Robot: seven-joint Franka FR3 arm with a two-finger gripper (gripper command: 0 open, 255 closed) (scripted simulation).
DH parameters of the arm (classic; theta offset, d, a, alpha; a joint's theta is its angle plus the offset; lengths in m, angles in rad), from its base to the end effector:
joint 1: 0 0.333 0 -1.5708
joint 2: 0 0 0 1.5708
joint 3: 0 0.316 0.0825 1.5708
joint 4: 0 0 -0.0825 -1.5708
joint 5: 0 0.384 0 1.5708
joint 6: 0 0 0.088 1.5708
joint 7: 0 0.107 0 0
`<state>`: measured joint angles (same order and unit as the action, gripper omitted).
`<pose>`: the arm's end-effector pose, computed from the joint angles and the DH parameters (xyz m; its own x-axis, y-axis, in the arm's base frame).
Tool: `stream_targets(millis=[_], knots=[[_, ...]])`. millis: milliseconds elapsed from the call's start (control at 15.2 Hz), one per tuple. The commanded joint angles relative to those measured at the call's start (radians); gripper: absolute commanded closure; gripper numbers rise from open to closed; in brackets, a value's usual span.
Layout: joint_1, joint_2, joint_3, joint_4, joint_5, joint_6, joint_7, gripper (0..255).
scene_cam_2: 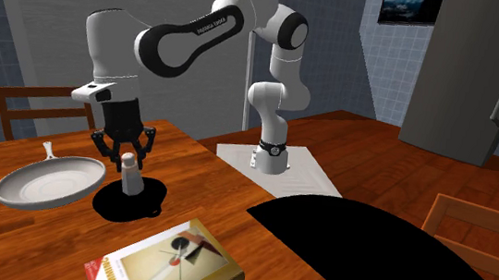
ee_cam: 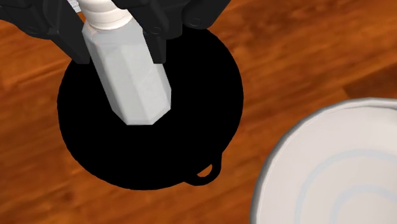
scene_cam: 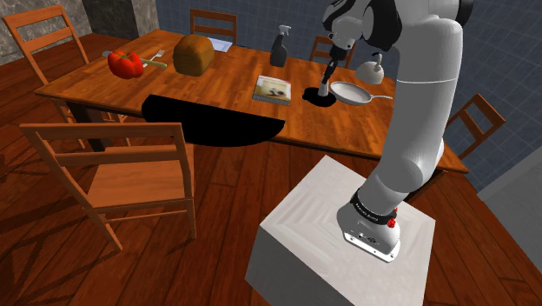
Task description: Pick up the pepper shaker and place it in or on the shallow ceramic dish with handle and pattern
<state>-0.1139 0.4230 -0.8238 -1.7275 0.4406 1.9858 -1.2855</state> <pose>0.4397 -0.4663 0.4003 0.9758 0.2020 0.0843 0.2061 -0.9776 -0.0434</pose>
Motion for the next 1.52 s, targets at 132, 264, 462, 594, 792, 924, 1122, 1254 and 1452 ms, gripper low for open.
stream_targets(millis=[132,264,462,594,792,924,1122,1254,1452], knots=[[0.000,0.000,0.000,-0.003,0.001,0.003,-0.001,255],[0.000,0.000,0.000,-0.003,0.001,0.003,-0.001,255],[0.000,0.000,0.000,-0.003,0.001,0.003,-0.001,0],[0.000,0.000,0.000,-0.003,0.001,0.003,-0.001,0],[0.003,-0.024,-0.014,0.034,-0.024,-0.050,0.015,0],[0.003,-0.042,-0.024,0.073,-0.042,-0.100,0.027,0],[0.003,-0.042,-0.025,0.073,-0.042,-0.100,0.027,0],[0.003,-0.042,-0.025,0.073,-0.042,-0.100,0.027,0],[0.003,-0.042,-0.025,0.073,-0.042,-0.100,0.027,0]])
